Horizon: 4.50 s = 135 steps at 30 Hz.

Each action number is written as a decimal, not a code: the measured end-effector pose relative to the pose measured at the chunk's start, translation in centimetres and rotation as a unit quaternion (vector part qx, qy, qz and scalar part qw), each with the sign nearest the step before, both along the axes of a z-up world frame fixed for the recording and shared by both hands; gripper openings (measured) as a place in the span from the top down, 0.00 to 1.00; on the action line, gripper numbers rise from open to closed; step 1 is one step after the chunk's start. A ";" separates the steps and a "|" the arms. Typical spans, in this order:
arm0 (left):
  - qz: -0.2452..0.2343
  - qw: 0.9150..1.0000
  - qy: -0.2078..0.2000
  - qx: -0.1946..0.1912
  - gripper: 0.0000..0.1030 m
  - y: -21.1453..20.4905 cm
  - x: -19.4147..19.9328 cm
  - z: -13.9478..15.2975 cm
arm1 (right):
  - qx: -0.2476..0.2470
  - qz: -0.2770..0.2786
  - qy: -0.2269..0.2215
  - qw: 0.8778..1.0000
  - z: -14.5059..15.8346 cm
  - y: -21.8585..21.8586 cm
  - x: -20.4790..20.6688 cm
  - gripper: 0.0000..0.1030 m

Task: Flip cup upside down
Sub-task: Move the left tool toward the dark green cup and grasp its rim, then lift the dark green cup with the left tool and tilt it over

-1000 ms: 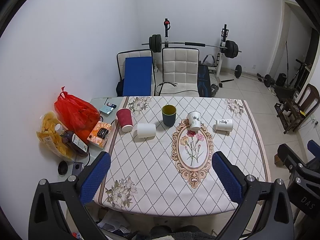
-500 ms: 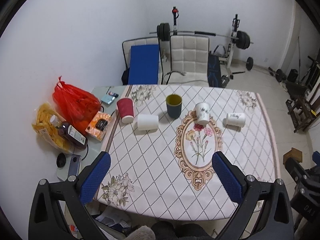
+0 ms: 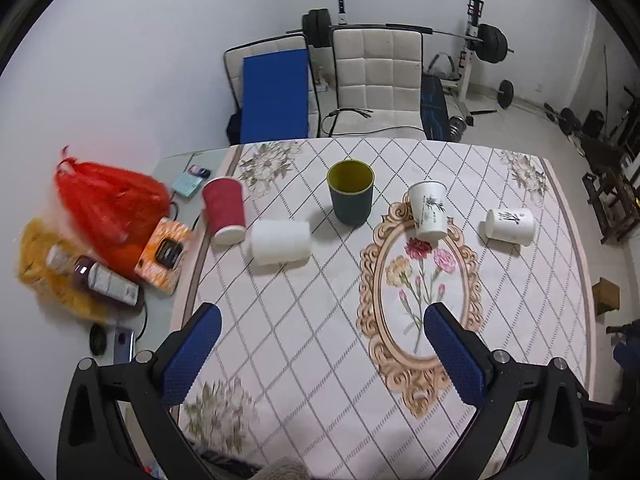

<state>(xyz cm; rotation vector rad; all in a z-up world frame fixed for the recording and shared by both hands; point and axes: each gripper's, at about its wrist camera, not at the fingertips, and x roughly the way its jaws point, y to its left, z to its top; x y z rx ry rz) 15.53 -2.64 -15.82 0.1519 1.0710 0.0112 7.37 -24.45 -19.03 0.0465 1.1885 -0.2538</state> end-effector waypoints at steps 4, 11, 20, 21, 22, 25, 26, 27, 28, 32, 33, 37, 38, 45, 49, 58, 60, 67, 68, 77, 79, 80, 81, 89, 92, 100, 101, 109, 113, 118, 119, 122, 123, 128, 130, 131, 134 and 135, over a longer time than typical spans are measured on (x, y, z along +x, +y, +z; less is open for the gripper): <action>-0.010 1.000 0.005 0.003 0.00 0.3 3.5 -2.5 | 0.000 -0.012 0.035 0.999 -3.5 0.3 3.0 0.00; -0.007 1.000 0.016 0.000 0.00 1.0 9.6 -7.0 | -0.008 -0.012 0.087 0.996 -8.6 1.6 7.3 0.00; -0.025 0.999 -0.023 0.010 0.01 1.1 14.2 -12.3 | -0.020 -0.002 0.127 0.992 -13.0 2.8 11.8 0.00; -0.030 0.999 -0.024 0.007 0.01 0.9 14.6 -12.9 | -0.023 -0.002 0.130 0.991 -13.4 2.8 12.2 0.00; -0.034 0.999 -0.026 0.008 0.01 0.7 14.9 -13.4 | -0.025 -0.002 0.132 0.991 -13.6 2.8 12.4 0.00; -0.056 0.998 -0.030 0.005 0.01 -0.2 16.0 -14.8 | -0.032 -0.004 0.142 0.989 -14.6 2.7 13.2 0.00; -0.062 0.997 -0.033 0.006 0.02 -0.5 16.2 -15.1 | -0.033 -0.005 0.144 0.989 -14.8 2.6 13.3 0.00; -0.069 0.997 -0.036 0.007 0.02 -0.8 16.6 -15.5 | -0.036 -0.007 0.147 0.988 -15.1 2.5 13.6 0.00; -0.073 0.997 -0.037 0.009 0.04 -1.1 16.8 -15.8 | -0.038 -0.008 0.149 0.988 -15.3 2.4 13.6 0.00; -0.080 0.996 -0.039 0.011 0.04 -1.9 18.1 -17.2 | -0.044 -0.014 0.157 0.987 -16.0 2.0 14.1 0.00; -0.079 0.996 -0.037 0.010 0.04 -2.0 18.4 -17.6 | -0.045 -0.016 0.158 0.986 -16.1 1.8 14.3 0.00; -0.073 0.997 -0.028 0.004 0.04 -2.2 19.5 -18.8 | -0.046 -0.020 0.162 0.986 -16.3 1.7 14.8 0.00; -0.072 0.997 -0.025 0.000 0.04 -2.2 19.8 -19.0 | -0.046 -0.020 0.163 0.985 -16.4 1.7 14.9 0.00; -0.069 0.997 -0.026 -0.014 0.04 -2.6 21.3 -19.9 | -0.044 -0.023 0.162 0.986 -16.3 1.6 15.6 0.00; -0.067 0.997 -0.022 -0.025 0.27 -2.8 21.9 -20.4 | -0.041 -0.026 0.161 0.986 -16.2 1.5 15.8 0.00; -0.054 0.998 -0.024 -0.035 0.34 -2.3 22.4 -20.7 | -0.042 -0.028 0.155 0.987 -15.8 1.1 16.2 0.00; -0.056 0.998 -0.023 -0.033 0.34 -2.5 22.2 -20.6 | -0.043 -0.028 0.155 0.987 -15.9 1.0 16.2 0.00; -0.070 0.997 -0.025 -0.032 0.34 -2.7 20.4 -18.9 | -0.044 -0.029 0.152 0.987 -16.2 0.7 15.9 0.00; -0.071 0.997 -0.026 -0.033 0.34 -2.7 20.0 -18.5 | -0.045 -0.028 0.151 0.987 -16.2 0.6 15.8 0.00; -0.101 0.994 0.007 -0.037 0.35 -3.0 14.2 -15.1 | -0.017 -0.030 0.141 0.989 -15.9 0.2 13.7 0.00; -0.105 0.994 0.017 -0.033 0.35 -3.3 12.5 -14.6 | -0.008 -0.031 0.140 0.990 -15.8 0.1 12.8 0.00; -0.108 0.993 0.022 -0.031 0.35 -3.3 11.6 -14.4 | -0.005 -0.030 0.140 0.990 -15.7 0.0 12.4 0.00; -0.111 0.993 0.027 -0.029 0.35 -3.4 10.7 -14.1 | -0.003 -0.030 0.139 0.990 -15.6 -0.1 11.9 0.00; -0.119 0.989 0.082 -0.020 0.34 -4.2 3.0 -13.3 | 0.012 -0.022 0.134 0.991 -15.0 -1.3 6.6 0.00; -0.118 0.984 0.128 -0.025 0.34 -4.5 -0.1 -14.2 | 0.016 -0.021 0.133 0.991 -14.9 -1.9 4.5 0.00; -0.129 0.955 0.265 -0.025 0.34 -6.9 -5.2 -19.0 | 0.023 -0.019 0.144 0.989 -15.4 -4.2 -1.0 0.00; -0.127 0.952 0.275 -0.029 0.34 -7.3 -5.2 -19.5 | 0.023 -0.020 0.146 0.989 -15.4 -4.4 -1.3 0.00; -0.110 0.950 0.293 -0.019 0.35 -9.8 -1.8 -22.1 | 0.022 -0.029 0.139 0.990 -14.4 -6.4 -2.2 0.00; -0.099 0.948 0.303 -0.025 0.35 -10.5 0.5 -23.3 | 0.019 -0.035 0.136 0.990 -14.0 -7.0 -1.4 0.00; -0.097 0.943 0.317 -0.024 0.35 -11.2 2.6 -23.8 | 0.014 -0.042 0.140 0.989 -14.1 -7.5 -0.3 0.00; -0.095 0.943 0.319 -0.025 0.35 -11.2 3.0 -23.9 | 0.014 -0.043 0.140 0.989 -14.2 -7.5 -0.1 0.00; -0.085 0.941 0.327 -0.030 0.35 -11.2 3.7 -24.2 | 0.011 -0.046 0.144 0.988 -14.5 -7.6 0.4 0.00; -0.079 0.940 0.329 -0.033 0.35 -11.1 3.9 -24.3 | 0.010 -0.047 0.145 0.988 -14.6 -7.5 0.5 0.00; -0.055 0.940 0.334 -0.046 0.35 -10.1 4.6 -25.6 | 0.010 -0.050 0.152 0.987 -15.2 -7.3 1.2 0.00; -0.052 0.939 0.336 -0.049 0.35 -10.2 4.6 -24.9 | 0.007 -0.049 0.154 0.987 -15.3 -7.1 1.4 0.00; -0.051 0.939 0.336 -0.050 0.35 -10.5 4.5 -24.6 | 0.007 -0.048 0.155 0.987 -15.4 -7.0 1.6 0.00; -0.050 0.939 0.337 -0.053 0.35 -10.0 4.3 -24.9 | 0.008 -0.048 0.156 0.987 -15.5 -6.8 1.9 0.00; -0.047 0.939 0.338 -0.054 0.35 -10.2 4.3 -24.8 | 0.008 -0.048 0.156 0.987 -15.5 -6.7 2.0 0.00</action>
